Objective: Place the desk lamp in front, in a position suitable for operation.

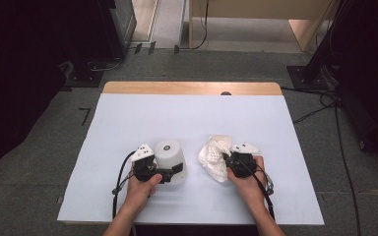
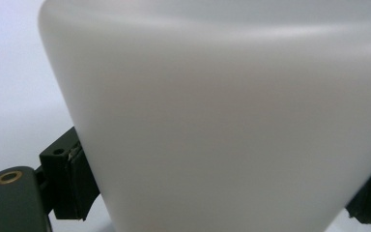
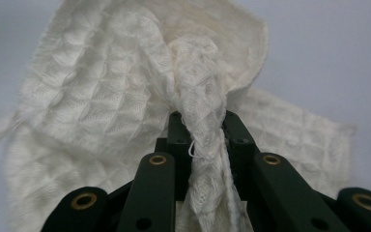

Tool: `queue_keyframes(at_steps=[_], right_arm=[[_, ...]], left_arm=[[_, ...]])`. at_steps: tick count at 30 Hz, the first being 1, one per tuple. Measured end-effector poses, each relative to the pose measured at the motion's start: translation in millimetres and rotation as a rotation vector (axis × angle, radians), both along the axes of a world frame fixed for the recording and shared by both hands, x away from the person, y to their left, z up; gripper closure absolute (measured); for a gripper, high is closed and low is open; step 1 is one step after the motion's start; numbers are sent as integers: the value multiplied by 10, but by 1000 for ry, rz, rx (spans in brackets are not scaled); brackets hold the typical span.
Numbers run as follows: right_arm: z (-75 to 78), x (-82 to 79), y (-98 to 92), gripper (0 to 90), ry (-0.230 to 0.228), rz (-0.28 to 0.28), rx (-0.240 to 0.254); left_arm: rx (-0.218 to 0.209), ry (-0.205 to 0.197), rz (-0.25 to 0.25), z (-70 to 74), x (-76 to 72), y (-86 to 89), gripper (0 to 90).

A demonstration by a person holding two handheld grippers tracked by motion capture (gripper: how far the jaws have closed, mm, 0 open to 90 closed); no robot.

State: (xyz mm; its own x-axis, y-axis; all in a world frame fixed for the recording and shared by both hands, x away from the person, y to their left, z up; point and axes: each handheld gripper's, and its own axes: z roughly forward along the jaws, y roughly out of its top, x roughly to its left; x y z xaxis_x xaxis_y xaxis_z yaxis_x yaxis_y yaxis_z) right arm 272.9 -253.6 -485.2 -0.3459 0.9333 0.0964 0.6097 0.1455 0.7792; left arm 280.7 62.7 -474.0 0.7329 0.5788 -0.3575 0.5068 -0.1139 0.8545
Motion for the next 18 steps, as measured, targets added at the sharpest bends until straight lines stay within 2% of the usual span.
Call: queue_keyframes(at_steps=[1,3,4,5,6,7,8,10,13,15,17,18], right_arm=[[62,-37,2,776,-33,33,62],[218,-116,36,776,-104,69,148],[218,-116,36,776,-104,69,148],[382,-204,87,776,-186,139,240],[456,-253,122,776,-224,181,276],[456,-253,122,776,-224,181,276],[515,-290,165,775,-254,204,289],[568,-328,312,771,-254,230,301],[480,-305,441,766,-229,239,274],[413,-286,482,763,-201,253,276],[385,-277,489,761,-192,258,281],[357,-264,492,759,-172,265,274]], left_arm=[[-8,7,-4,-15,11,-14,82],[-2,13,-7,-36,18,-39,82],[-2,13,-7,-36,18,-39,82],[4,9,-13,-51,9,-73,82],[6,8,-18,-49,5,-90,82],[6,8,-18,-49,5,-90,82],[2,11,-27,-51,-1,-107,82],[6,4,-44,-55,-23,-151,82],[24,-16,-74,-54,-73,-255,81],[33,-23,-77,-51,-85,-273,81],[30,-19,-79,-51,-80,-267,82],[26,-13,-80,-52,-73,-257,82]])
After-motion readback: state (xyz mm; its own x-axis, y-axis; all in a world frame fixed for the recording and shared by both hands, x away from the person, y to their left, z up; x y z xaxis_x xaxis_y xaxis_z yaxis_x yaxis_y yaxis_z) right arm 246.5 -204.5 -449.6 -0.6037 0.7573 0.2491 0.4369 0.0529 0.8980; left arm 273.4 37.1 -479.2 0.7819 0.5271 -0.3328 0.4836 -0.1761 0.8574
